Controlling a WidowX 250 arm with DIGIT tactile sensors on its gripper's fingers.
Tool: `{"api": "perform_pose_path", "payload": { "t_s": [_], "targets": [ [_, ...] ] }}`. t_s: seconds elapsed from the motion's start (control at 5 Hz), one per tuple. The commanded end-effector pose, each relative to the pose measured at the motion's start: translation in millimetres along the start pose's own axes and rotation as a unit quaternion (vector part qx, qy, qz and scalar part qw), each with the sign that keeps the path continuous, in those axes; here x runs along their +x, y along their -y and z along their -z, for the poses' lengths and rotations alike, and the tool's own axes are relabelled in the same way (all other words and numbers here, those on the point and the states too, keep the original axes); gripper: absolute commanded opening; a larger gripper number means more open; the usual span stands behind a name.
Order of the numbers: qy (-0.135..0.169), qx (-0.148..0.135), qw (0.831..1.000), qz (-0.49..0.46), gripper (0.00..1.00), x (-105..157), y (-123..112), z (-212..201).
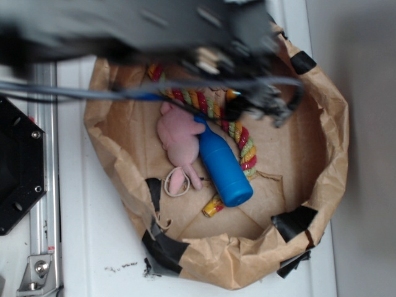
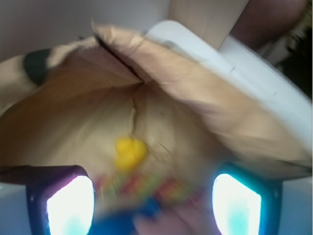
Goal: Grab the yellow duck.
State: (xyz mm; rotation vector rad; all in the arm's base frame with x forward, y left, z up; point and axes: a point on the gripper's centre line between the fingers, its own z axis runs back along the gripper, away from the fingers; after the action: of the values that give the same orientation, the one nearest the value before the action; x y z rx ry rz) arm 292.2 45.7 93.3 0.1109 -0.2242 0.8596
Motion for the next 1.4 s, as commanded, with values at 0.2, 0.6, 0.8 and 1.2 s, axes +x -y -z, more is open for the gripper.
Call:
{"api": "perform_pose_path", "payload": {
  "t_s": [0.2, 0.6, 0.8, 1.2],
  "targets": [
    [-0.010, -0.009, 0.999, -0.040, 1.00, 16.4, -27.3, 29.8],
    [-0.058, -0.051, 0.981, 0.177, 0.00, -7.3, 0.2, 80.5],
    [-0.063, -0.047, 0.980, 0.181, 0.00, -14.0, 9.1, 78.5],
    [-0.071, -0.047, 0.981, 0.173, 0.00, -15.3, 11.5, 60.7]
  ]
}}
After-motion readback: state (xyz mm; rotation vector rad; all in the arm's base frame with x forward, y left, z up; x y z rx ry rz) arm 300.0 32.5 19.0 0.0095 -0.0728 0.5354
